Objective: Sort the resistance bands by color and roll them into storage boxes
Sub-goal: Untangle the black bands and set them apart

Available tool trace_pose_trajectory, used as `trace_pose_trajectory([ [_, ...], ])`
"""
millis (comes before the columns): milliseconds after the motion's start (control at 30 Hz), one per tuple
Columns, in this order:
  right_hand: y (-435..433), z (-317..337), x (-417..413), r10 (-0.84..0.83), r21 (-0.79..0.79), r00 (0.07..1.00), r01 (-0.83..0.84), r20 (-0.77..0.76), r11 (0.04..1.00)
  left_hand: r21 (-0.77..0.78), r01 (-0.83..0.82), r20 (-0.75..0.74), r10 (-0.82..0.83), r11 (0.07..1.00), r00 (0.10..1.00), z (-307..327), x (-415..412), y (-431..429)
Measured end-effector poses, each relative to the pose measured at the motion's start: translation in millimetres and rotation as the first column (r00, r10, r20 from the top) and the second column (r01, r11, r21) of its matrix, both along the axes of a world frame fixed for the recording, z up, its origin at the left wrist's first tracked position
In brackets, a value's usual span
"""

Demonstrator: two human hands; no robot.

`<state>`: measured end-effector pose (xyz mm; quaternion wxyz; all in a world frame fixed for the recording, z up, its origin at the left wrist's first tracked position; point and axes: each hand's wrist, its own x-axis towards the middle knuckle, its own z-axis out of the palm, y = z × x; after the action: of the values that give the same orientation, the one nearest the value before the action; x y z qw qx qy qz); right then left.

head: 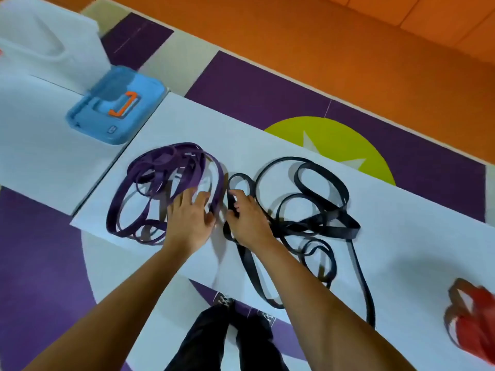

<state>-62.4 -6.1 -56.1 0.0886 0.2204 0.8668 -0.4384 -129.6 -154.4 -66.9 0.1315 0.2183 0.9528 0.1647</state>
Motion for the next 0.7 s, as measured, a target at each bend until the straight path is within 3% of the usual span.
trace_pose_trajectory([
  [267,72.9,-13.4,121.7,-0.26,0.122,0.959,0.247,0.11,0.961,0.001,0.304,0.034,-0.304,0.953,0.952,-13.2,68.5,74.9],
  [433,112.9,-17.9,160.3,-0.344,0.283,0.936,0.311,0.075,0.907,-0.099,0.445,0.205,-0.419,0.89,0.884,-33.3,101.0,97.7],
  [567,150.1,-14.0,156.2,-0.26,0.488,0.964,0.202,0.053,0.849,-0.121,0.439,0.234,-0.404,0.89,0.884,-46.7,115.6,92.5],
  [633,169.9,-15.6,147.6,-0.1,0.584,0.989,0.018,0.109,0.812,-0.111,0.437,0.251,-0.4,0.893,0.881,-50.5,117.9,87.8],
  [700,187.5,-18.8,135.9,0.089,0.606,0.959,-0.241,0.27,0.758,-0.09,0.434,0.267,-0.398,0.897,0.878,-51.8,119.3,84.1],
])
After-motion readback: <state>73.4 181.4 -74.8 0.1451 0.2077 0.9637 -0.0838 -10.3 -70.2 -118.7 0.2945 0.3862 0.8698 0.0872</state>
